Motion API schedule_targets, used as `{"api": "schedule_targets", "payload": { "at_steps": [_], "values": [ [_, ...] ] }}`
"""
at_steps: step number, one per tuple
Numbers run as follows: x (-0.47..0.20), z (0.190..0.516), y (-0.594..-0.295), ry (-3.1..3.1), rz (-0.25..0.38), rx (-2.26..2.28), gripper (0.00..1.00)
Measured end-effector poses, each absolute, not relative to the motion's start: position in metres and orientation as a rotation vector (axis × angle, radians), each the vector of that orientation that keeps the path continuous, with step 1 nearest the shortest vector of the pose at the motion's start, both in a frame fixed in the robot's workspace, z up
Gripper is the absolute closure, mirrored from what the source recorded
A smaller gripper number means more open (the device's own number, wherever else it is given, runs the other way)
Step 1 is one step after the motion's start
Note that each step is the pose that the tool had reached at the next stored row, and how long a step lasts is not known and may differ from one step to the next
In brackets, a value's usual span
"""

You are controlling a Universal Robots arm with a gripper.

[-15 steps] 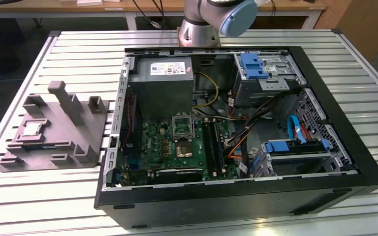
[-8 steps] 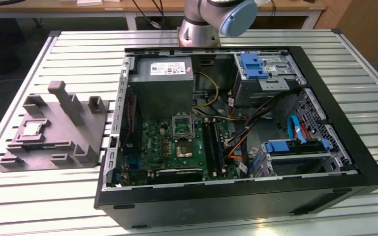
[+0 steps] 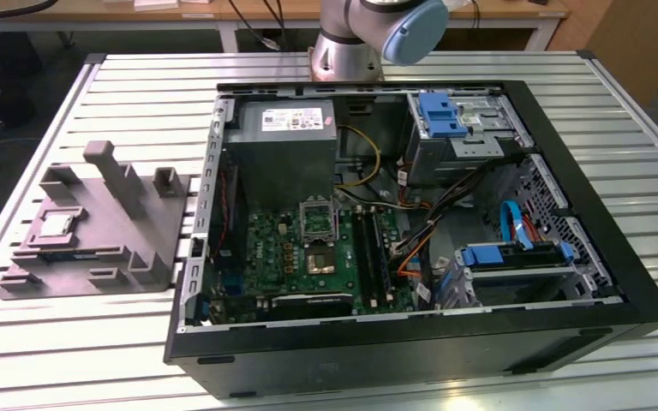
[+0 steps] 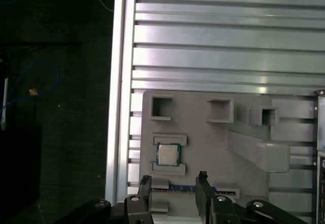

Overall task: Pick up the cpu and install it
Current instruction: 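Pick up the cpu and move it towards the insertion slot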

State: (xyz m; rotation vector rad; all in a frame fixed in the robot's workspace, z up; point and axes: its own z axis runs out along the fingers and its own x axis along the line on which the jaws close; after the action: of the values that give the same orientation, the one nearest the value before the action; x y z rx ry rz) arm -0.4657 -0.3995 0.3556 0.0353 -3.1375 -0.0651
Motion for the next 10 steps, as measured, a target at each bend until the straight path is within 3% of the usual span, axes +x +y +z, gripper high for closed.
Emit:
{"api": "schedule_targets", "payload": {
  "at_steps": [10],
  "values": [
    [-0.4657, 0.3536, -0.3995, -3.138, -0.065, 0.035, 0.53]
  ]
}}
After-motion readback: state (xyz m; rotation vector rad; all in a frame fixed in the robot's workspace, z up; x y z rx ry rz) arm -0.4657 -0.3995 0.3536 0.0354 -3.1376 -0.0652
